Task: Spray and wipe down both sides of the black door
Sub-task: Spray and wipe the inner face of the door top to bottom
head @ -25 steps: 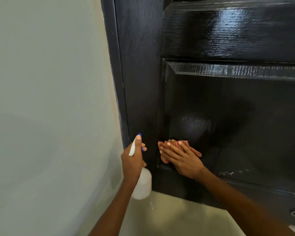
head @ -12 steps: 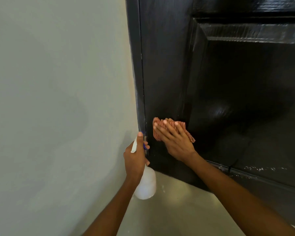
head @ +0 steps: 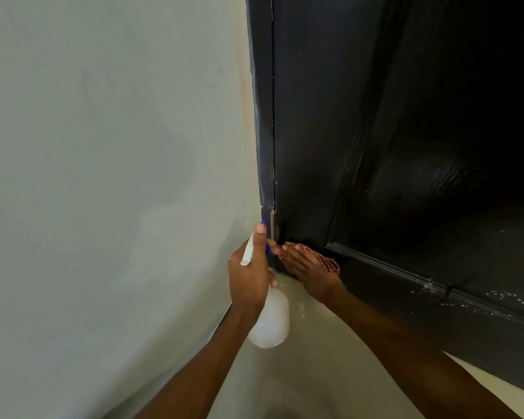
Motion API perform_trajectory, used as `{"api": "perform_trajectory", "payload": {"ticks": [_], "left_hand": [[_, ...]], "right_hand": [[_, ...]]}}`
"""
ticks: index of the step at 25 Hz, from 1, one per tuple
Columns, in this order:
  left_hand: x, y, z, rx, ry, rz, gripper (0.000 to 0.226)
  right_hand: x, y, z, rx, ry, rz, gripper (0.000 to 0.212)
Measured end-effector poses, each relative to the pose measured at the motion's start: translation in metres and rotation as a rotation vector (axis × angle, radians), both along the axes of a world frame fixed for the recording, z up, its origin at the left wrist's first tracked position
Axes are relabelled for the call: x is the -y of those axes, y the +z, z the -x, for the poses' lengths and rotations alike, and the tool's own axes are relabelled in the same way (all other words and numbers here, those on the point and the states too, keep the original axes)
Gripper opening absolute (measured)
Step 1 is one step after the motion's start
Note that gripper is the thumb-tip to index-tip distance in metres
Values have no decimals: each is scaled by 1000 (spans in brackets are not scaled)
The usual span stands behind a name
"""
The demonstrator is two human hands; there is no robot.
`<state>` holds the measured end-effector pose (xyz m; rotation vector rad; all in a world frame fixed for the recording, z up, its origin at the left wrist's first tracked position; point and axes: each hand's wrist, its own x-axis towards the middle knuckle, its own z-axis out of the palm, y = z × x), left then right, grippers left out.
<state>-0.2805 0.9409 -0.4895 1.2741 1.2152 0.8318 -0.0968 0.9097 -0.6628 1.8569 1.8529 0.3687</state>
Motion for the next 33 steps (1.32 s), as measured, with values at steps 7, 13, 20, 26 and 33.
{"api": "perform_trajectory", "payload": {"ticks": [7, 13, 20, 26, 33], "left_hand": [[0, -5, -4, 40, -36, -18, 67], [-1, 8, 3, 54, -19, -19, 63], [0, 13, 4, 15, -31, -48, 57], [-4, 15, 9, -16, 9, -14, 66], [8, 26, 7, 12, -10, -40, 54]], "right_hand": [[-10, -42, 16, 64, -49, 164, 102], [85, -59, -39, -22, -61, 115, 111], [75, -46, -20, -43, 22, -11, 97], [-5, -1, 15, -28, 20, -79, 71], [2, 50, 2, -66, 68, -220, 74]]}}
